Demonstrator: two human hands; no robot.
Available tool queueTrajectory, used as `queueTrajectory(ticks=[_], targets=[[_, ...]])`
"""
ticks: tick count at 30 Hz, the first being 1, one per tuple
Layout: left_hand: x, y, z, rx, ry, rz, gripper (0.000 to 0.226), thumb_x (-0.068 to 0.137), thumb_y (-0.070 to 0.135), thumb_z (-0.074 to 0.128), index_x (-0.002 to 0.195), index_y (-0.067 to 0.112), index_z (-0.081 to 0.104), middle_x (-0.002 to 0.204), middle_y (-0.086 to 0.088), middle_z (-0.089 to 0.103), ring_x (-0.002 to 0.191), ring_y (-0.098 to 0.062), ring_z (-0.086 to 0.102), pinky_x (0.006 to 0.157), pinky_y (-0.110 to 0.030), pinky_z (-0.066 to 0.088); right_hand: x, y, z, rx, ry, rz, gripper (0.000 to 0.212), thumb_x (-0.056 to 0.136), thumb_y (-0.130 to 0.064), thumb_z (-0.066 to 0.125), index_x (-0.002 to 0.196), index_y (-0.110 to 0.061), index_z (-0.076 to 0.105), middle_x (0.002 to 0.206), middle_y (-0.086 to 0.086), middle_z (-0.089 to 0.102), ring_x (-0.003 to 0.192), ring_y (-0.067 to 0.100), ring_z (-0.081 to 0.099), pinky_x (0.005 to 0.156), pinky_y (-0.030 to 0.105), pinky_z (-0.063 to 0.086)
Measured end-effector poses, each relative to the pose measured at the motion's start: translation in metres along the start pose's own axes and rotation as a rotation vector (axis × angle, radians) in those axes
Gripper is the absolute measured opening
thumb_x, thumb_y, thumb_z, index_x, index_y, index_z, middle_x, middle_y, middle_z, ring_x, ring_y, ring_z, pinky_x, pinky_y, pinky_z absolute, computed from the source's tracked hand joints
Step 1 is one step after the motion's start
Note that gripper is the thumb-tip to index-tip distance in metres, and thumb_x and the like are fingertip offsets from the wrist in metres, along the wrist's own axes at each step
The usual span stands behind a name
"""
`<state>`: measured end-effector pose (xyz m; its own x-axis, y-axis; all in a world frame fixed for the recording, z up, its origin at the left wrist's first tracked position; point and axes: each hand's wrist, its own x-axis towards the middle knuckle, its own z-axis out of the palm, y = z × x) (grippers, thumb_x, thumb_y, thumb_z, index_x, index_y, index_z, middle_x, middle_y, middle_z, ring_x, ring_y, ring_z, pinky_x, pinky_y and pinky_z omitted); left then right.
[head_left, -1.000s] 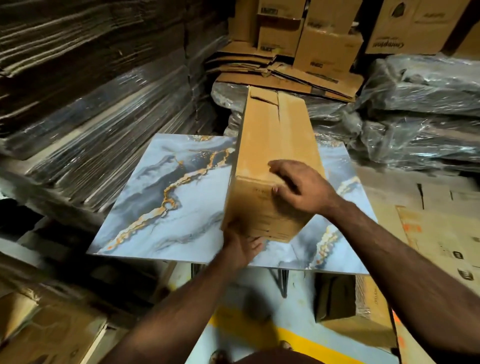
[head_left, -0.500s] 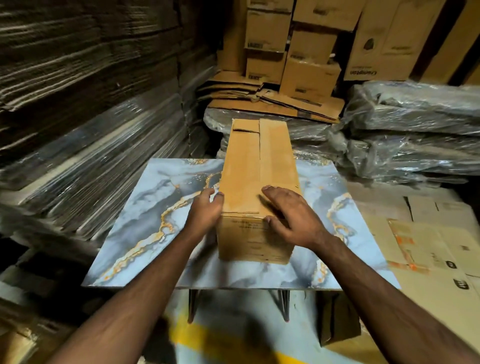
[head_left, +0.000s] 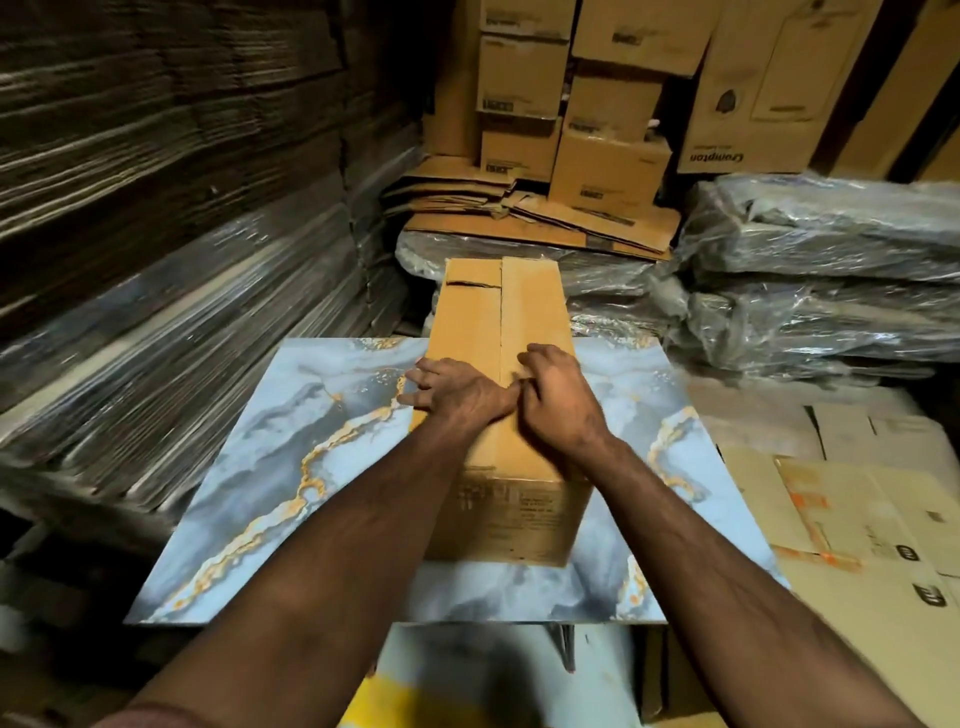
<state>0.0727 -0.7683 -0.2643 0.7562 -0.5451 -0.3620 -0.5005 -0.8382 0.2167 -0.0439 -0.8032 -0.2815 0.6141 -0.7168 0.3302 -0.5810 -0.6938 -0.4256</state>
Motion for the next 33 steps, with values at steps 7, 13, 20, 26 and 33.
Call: queueTrajectory(ticks=[7,13,20,26,33], targets=[[0.019,0.006,-0.006,0.015,-0.062,-0.002,0.121,0.063,0.071,0.065,0.149,0.003,0.015,0.147,-0.026,0.026,0.133,-0.044,0.037,0.103,-0.055,0.042,0.029,-0.007,0.030,0.568,0.166,0.439,0.035,0.086,0.006,0.046,0.112,-0.002,0.068,0.114,0.016,0.067,0.109,0.030,0.061,0.097,0.032,0.046],[0.024,-0.018,-0.040,-0.175,-0.115,0.186,0.094,0.059,0.079,0.052,0.131,0.018,0.056,0.132,-0.014,0.059,0.111,-0.034,0.059,0.086,-0.035,0.051,0.019,0.005,0.045,0.440,0.089,0.174,0.031,0.071,-0.012,0.034,0.076,-0.012,0.064,0.090,0.012,0.061,0.085,0.024,0.054,0.073,0.029,0.038],[0.028,-0.038,-0.050,-0.442,-0.191,0.222,0.075,0.067,0.075,0.057,0.117,0.020,0.062,0.109,-0.007,0.068,0.094,-0.028,0.067,0.085,-0.046,0.056,0.013,-0.014,0.051,-0.288,-0.390,-0.264,0.079,0.085,-0.062,0.018,0.130,-0.011,0.059,0.145,0.012,0.044,0.143,0.032,0.021,0.114,0.059,0.009],[0.024,-0.039,-0.054,-0.488,-0.207,0.220,0.085,0.058,0.080,0.055,0.116,0.018,0.064,0.107,-0.008,0.070,0.091,-0.029,0.069,0.083,-0.049,0.057,0.023,-0.014,0.026,-0.197,-0.468,-0.276,0.071,0.085,-0.072,0.047,0.131,-0.018,0.053,0.139,0.006,0.054,0.140,0.024,0.035,0.115,0.056,0.010],[0.025,-0.038,-0.051,-0.585,-0.209,0.190,0.077,0.063,0.074,0.061,0.116,0.020,0.061,0.108,-0.008,0.068,0.092,-0.029,0.068,0.086,-0.051,0.055,-0.003,-0.036,-0.021,-0.270,-0.252,-0.347,0.052,0.089,-0.060,0.058,0.114,-0.015,0.057,0.115,0.006,0.061,0.104,0.025,0.055,0.079,0.034,0.039]])
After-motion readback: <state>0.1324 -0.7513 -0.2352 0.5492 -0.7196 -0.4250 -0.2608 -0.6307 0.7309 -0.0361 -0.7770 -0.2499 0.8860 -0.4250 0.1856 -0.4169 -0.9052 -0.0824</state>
